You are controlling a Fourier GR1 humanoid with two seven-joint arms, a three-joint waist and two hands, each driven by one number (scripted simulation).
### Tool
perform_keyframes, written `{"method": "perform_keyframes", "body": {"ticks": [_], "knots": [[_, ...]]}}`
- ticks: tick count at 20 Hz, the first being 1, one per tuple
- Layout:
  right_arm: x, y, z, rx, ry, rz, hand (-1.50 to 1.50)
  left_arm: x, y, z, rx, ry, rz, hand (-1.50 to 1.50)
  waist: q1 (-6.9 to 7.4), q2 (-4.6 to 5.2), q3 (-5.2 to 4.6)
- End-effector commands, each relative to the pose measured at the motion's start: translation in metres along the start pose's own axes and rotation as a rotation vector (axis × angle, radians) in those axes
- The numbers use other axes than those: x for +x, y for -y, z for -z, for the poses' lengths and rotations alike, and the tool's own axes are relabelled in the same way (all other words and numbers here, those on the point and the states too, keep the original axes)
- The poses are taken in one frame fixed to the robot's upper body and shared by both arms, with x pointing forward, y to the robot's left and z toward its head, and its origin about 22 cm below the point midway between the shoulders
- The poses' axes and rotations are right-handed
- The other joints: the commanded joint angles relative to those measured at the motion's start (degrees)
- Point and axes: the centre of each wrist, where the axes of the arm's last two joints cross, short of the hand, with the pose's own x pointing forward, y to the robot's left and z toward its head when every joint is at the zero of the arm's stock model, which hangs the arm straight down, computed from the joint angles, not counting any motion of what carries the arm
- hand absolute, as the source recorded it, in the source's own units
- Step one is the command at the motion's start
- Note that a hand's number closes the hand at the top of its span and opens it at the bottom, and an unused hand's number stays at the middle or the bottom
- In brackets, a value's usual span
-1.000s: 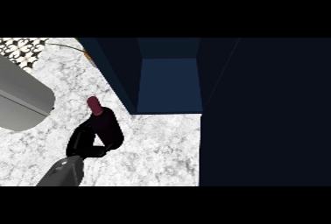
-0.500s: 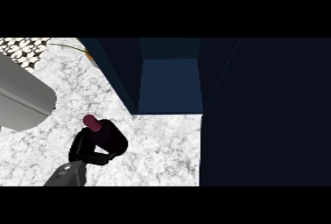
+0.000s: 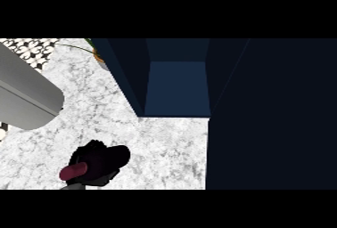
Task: Pick up the wine, place it into the cabinet and close the cabinet
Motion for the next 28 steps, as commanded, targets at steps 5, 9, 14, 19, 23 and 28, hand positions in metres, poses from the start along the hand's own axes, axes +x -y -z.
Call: {"method": "perform_keyframes", "body": {"ticks": [5, 9, 14, 19, 23, 28], "knots": [[-0.010, 0.003, -0.004, -0.009, -0.011, 0.009, -1.50, 0.011, 0.012, -0.047, -0.057, 0.072, -0.138, 1.50, 0.12, 0.54, -0.45], [-0.008, 0.001, 0.003, 0.006, -0.019, 0.028, -1.50, 0.038, 0.038, -0.047, -0.070, 0.071, -0.149, 1.50, -0.07, 0.63, -0.47], [0.001, 0.003, -0.006, 0.027, -0.005, 0.015, -1.50, 0.086, 0.070, -0.032, -0.091, 0.094, -0.171, 1.50, -0.51, 0.64, -0.49], [-0.017, 0.005, 0.016, 0.006, -0.033, 0.023, -1.50, 0.124, 0.101, -0.026, -0.084, 0.106, -0.174, 1.50, -0.49, 0.83, -0.57], [0.000, 0.003, -0.001, 0.015, -0.032, 0.023, -1.50, 0.140, 0.127, -0.017, -0.085, 0.148, -0.139, 1.50, -0.86, 0.80, -0.59], [-0.010, 0.002, 0.006, 0.030, -0.008, 0.036, -1.50, 0.161, 0.141, 0.035, -0.076, 0.125, -0.178, 1.50, -0.99, 0.89, -0.60]]}}
